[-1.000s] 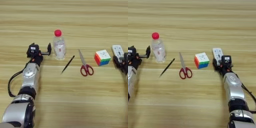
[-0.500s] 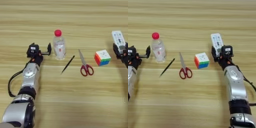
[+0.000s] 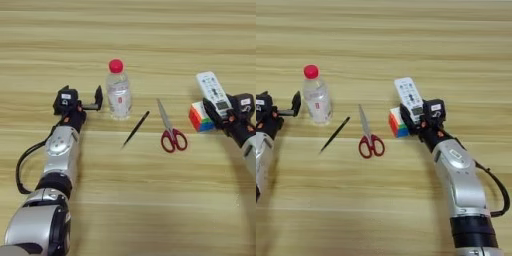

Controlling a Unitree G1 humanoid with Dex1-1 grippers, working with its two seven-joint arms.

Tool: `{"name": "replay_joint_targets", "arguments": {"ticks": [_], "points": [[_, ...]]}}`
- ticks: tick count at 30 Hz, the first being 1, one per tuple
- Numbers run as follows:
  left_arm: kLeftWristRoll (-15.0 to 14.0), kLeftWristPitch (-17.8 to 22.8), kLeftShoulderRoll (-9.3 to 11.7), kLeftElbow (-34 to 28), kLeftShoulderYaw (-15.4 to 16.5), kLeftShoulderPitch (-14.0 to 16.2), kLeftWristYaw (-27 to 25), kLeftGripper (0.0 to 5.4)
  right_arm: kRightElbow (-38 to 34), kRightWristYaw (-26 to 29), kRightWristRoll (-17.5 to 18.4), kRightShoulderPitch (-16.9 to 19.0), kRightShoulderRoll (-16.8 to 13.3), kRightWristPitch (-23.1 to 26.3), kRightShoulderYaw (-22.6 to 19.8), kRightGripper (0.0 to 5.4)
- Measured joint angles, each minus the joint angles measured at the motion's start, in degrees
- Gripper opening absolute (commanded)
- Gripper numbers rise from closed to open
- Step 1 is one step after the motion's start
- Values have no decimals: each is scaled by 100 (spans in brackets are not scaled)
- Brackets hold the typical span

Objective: Move the objects on the table

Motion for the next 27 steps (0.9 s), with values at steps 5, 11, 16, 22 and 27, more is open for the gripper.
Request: {"name": "replay_joint_targets", "arguments": {"ticks": [5,11,16,22,27], "points": [[0,0,0,0,0,0,0,540,145,28,-11,-1,43,5,60,289],[0,0,0,0,0,0,3,540,245,38,-32,-6,86,1,111,289],[0,0,0,0,0,0,7,540,254,49,-50,-18,90,-4,148,289],[0,0,0,1,-1,0,22,540,298,69,-51,-18,105,0,176,369],[0,0,0,2,-3,-1,42,540,341,73,-56,-18,107,1,176,433]]}}
